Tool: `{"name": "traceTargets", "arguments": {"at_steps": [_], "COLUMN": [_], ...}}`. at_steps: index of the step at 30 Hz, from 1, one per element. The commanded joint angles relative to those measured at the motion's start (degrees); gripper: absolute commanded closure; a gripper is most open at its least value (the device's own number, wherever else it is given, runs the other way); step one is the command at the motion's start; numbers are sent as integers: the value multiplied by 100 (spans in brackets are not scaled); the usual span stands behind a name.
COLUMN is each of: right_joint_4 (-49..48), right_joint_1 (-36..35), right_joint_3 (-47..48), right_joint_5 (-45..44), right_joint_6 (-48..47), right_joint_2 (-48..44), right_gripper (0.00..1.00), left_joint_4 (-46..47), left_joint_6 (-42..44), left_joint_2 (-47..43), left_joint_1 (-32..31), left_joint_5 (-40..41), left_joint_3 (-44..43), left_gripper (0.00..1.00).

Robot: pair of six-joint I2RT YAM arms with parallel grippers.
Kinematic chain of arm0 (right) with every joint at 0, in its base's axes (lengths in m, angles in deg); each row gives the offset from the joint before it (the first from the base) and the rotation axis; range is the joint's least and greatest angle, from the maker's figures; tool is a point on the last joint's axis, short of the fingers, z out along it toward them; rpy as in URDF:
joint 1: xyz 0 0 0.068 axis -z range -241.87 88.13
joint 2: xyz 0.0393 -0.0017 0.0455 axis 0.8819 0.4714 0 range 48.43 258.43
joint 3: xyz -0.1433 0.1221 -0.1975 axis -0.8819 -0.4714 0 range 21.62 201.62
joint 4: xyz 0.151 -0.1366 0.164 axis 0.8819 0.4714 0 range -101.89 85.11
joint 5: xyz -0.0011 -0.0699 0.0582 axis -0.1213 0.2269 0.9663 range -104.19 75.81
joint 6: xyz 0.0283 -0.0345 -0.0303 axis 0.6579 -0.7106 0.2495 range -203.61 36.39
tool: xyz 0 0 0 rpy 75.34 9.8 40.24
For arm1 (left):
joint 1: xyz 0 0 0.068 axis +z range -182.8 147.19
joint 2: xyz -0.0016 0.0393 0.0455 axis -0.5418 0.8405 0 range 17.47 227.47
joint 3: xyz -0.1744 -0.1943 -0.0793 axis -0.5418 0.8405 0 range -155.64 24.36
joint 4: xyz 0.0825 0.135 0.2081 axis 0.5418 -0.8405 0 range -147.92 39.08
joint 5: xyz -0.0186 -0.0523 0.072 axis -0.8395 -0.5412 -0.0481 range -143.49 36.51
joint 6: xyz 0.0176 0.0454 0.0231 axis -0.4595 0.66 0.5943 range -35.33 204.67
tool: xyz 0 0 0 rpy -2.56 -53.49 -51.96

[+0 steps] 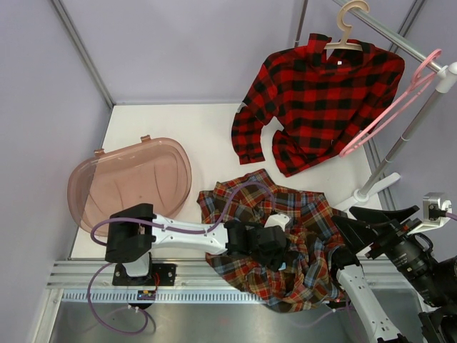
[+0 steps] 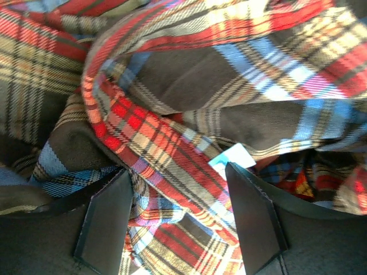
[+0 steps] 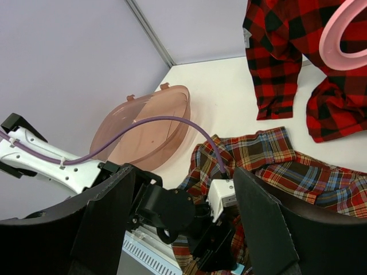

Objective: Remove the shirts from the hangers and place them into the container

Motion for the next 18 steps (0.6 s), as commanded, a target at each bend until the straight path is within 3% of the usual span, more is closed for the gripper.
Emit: {"name": "traceTargets", "arguments": {"at_steps": [1,12,14,16,18], "right_joint_4": [19,89,63,46,54], "right_joint_1": [26,17,17,17,17], "right_joint_3": [95,218,227,201,183], "right_joint_5": [-91,-171,-171,-145,-136], "right_joint_6": [-155,-234,-234,-225,-234], "right_joint_2": [-48,-93,-101,-101,-84], "right_gripper": [21,21,21,21,21], "left_joint_4": [466,467,379,335,-33], "left_joint_6": [-93,-303,-321,-339,-234], "left_joint_2": [-83,619,681,638,366], "left_joint_1": [-72,16,60,156,165], "left_joint_5": [-239,-249,-64,243,934], "left_joint_3": [-155,90,195,283,223], "left_gripper": [33,51,68,100,100]}}
